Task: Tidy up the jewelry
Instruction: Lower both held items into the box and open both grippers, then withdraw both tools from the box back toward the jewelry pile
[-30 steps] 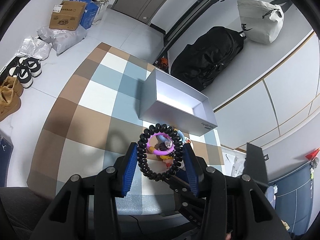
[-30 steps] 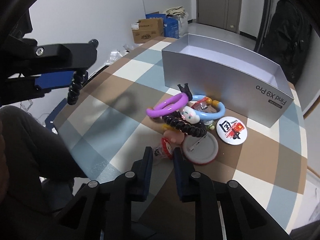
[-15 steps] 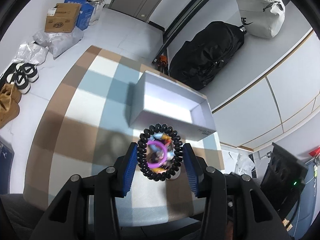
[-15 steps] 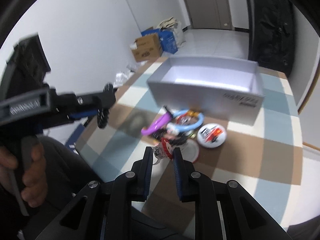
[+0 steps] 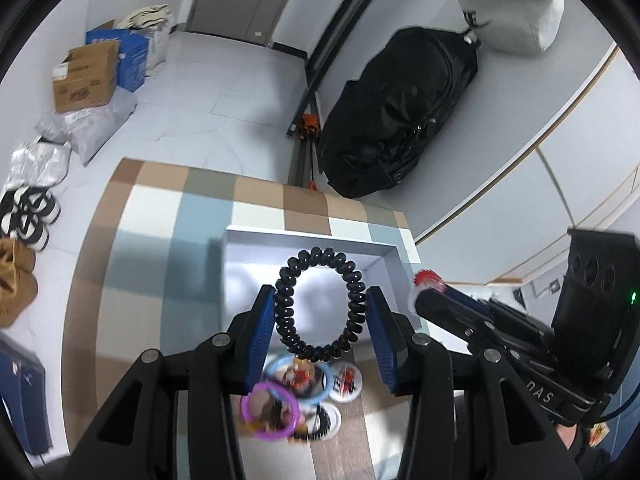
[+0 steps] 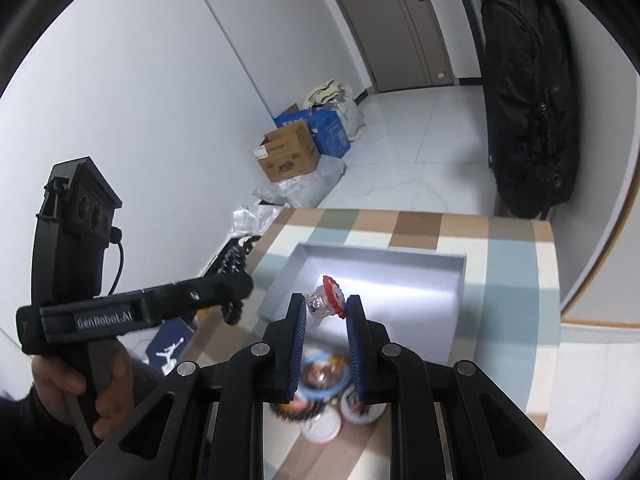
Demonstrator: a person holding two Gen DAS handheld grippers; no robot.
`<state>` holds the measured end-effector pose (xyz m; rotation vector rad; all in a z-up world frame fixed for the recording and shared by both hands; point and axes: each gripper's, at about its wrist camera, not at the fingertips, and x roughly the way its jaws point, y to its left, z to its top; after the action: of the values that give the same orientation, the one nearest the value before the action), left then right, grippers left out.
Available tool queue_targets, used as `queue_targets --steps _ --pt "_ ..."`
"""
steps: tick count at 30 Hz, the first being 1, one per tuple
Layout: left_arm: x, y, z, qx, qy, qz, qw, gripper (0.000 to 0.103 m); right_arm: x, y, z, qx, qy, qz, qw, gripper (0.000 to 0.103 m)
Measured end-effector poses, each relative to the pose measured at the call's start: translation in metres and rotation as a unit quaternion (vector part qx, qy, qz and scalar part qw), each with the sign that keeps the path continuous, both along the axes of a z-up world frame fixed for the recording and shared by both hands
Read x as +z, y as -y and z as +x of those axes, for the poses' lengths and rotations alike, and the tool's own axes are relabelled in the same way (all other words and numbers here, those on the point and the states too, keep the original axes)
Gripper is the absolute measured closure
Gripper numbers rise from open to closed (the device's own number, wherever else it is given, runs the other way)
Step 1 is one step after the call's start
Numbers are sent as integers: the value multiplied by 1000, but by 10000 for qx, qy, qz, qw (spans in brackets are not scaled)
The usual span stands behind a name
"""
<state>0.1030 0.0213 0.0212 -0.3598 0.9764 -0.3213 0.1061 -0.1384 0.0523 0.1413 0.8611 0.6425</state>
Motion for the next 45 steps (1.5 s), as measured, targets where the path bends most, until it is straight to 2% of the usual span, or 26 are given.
queue_targets --steps 6,11,18,22,24,25,26,27,28,31,34,35,38,45 --pt "-21 12 30 -146 -148 177 9996 64 -17 13 30 -30 -268 115 9996 84" --pt "-35 13 46 -162 -347 134 9992 64 -38 15 49 -14 -502 108 9987 84" --pt "-42 15 50 -334 -481 60 9983 63 -50 14 62 -7 -669 73 9977 83" --pt "-44 17 55 -446 -575 2 9973 55 -49 16 60 -12 -590 -8 9983 81" --pt "-44 15 57 -399 -612 -79 9973 41 -49 18 60 -38 -598 -11 9982 76" --pt "-43 11 56 -357 -595 -190 9974 37 -48 21 59 -103 -583 -29 9982 71" --pt "-43 10 56 -339 -578 -292 9973 32 -46 25 58 -185 -561 -7 9983 59" --pt "-41 7 54 -325 -536 -433 9971 26 -44 31 56 -240 -533 107 9982 52" --pt "-38 4 52 -319 -483 -512 9970 24 -42 37 53 -283 -518 237 9980 40" --pt "-29 4 49 -295 -341 -542 9975 24 -32 48 45 -388 -380 415 9977 31" --pt "-18 2 40 -278 -79 -558 9980 24 -23 53 39 -497 -159 349 9980 7" --pt "-15 3 37 -274 9 -518 9983 24 -21 55 37 -517 -109 399 9978 3" --pt "-5 3 24 -230 220 -228 9992 24 -17 59 32 -531 -50 511 9973 0" --pt "-2 1 0 176 504 394 9978 24 -14 56 16 -617 46 357 9974 0"
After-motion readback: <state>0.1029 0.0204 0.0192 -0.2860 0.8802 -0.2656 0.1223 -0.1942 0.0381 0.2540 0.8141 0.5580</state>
